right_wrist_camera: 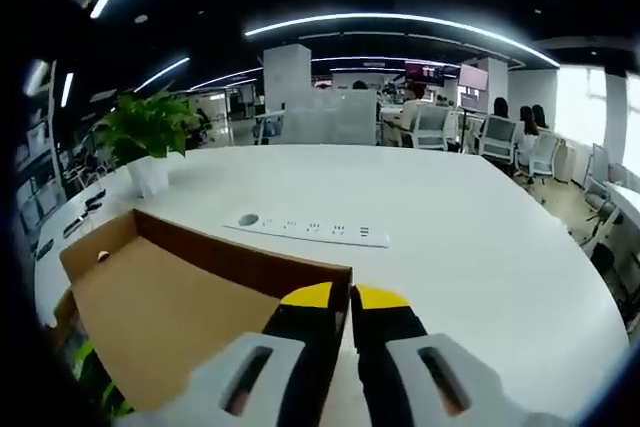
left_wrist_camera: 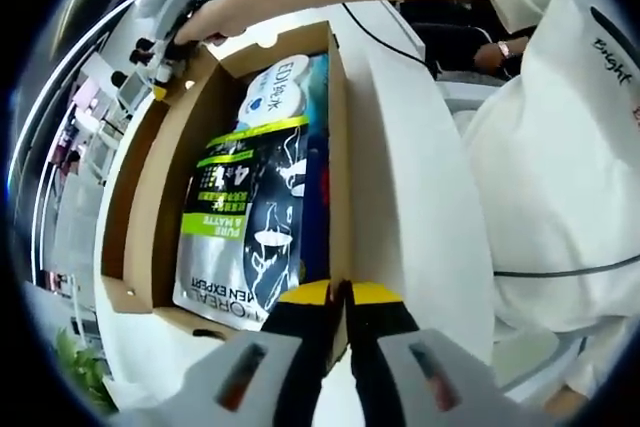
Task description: Operate the shoe box by opening the lid, removing the specified soft item, and placing it in the target area until the item is outside and the box remains undamaged.
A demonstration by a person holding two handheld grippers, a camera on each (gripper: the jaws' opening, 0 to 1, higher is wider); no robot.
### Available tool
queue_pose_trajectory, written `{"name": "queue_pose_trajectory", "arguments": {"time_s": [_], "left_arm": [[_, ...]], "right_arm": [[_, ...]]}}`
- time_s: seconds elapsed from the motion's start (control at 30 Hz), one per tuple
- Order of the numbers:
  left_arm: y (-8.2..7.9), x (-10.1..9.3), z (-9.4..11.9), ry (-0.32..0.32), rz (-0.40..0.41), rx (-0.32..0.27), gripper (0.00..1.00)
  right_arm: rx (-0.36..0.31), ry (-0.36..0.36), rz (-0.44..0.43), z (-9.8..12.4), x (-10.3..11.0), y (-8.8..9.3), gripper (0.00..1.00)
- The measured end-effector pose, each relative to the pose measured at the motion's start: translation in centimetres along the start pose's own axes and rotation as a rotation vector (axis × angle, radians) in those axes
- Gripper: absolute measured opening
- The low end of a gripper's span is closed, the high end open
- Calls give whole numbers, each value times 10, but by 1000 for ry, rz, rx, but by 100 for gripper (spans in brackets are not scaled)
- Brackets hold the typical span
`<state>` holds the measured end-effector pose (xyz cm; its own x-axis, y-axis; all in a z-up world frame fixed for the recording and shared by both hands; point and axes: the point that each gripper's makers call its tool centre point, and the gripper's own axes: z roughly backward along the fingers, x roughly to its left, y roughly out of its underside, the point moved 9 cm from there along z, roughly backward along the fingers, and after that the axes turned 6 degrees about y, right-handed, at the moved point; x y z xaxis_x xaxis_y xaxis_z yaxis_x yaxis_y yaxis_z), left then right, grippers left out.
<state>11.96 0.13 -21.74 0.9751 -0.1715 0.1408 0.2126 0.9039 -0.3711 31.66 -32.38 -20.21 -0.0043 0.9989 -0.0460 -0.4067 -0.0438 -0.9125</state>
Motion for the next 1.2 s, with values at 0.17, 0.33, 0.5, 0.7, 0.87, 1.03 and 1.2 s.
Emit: {"name": "queue_pose_trajectory", "arguments": {"time_s": [0.17, 0.33, 0.5, 0.7, 0.87, 1.03, 1.2], "left_arm": [[1, 1, -1, 11, 10, -13, 4], [0, 2, -1, 17, 10, -3, 4], [1, 3, -1, 24, 23, -10, 4], [1, 3, -3, 30, 15, -2, 4], [-1, 3, -3, 27, 8, 19, 4], [0, 3, -3, 33, 25, 8, 4], [0, 2, -3, 23, 23, 6, 4]], "right_arm": [[-30, 2, 4, 12, -2, -4, 11], [-52, -39, 52, 18, -1, -8, 10], [-97, -53, 99, 33, -3, -16, 14], [-112, -135, 63, 51, -4, -18, 16], [-161, -168, 79, 59, -3, -19, 22], [-313, -133, 92, 76, -6, -32, 20], [-296, -210, 5, 87, -4, -41, 21]]}}
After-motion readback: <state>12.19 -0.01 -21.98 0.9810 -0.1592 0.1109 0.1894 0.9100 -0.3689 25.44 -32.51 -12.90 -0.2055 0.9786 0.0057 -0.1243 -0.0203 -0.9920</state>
